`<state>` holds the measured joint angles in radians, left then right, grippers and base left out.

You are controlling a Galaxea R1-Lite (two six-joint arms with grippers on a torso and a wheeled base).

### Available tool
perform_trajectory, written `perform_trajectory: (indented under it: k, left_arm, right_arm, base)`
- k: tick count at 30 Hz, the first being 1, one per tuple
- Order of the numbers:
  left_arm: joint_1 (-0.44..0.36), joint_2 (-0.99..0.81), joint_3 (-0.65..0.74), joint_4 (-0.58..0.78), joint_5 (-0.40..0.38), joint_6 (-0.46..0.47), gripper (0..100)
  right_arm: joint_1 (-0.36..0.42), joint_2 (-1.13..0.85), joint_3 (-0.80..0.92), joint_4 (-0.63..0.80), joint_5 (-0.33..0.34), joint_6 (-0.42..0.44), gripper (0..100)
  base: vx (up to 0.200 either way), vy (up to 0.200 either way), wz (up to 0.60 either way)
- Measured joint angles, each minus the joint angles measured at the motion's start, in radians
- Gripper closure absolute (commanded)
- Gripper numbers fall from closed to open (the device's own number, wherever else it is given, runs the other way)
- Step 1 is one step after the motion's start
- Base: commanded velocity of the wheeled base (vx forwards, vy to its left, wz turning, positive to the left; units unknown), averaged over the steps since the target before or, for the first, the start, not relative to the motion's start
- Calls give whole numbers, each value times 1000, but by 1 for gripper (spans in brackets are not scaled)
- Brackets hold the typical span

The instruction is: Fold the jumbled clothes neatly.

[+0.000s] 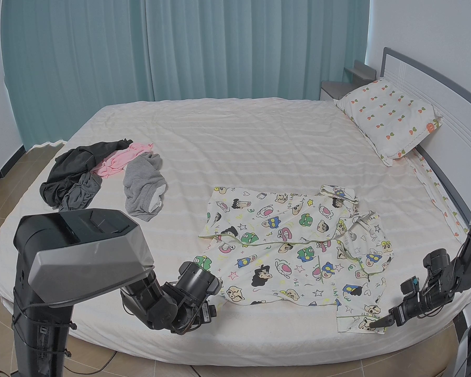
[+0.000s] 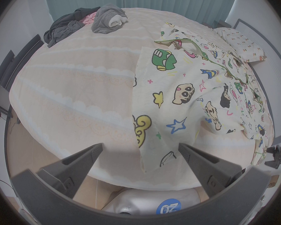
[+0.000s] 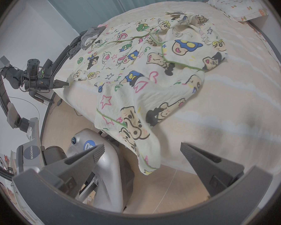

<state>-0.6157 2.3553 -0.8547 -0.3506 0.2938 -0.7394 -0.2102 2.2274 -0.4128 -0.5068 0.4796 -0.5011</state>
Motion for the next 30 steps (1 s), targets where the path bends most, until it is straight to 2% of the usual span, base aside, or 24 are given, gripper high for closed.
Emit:
perform_trajectory:
  k: [3,4,11,18,24,29,30]
  left_arm:
    - [0,0,0,0,0,0,0]
    - [0,0,-1,0,0,0,0]
    - [1,0,6,-2,0,0,0]
    - [9,-1,13,-1,-1,0,0]
    - [21,-12,20,0,-6,0,0]
    - [34,-31,31,3,-57,-1,0]
    - [42,-47,40,4,-92,-2,0]
  right_arm:
    - [23,17,13,-48,3,14,0]
    - [27,21,16,-58,2,17,100]
    - [40,52,54,-160,-13,22,100]
    - [16,44,104,-164,-24,20,100]
    - [-20,25,120,-149,-53,12,100]
    - [-26,5,122,-74,-70,5,100]
    - [-27,-6,117,-33,-79,2,100]
  base:
    - [0,0,0]
    - [0,0,0]
    - [0,0,0]
    - [0,0,0]
    - [0,0,0]
    - [0,0,0]
    - [0,0,0]
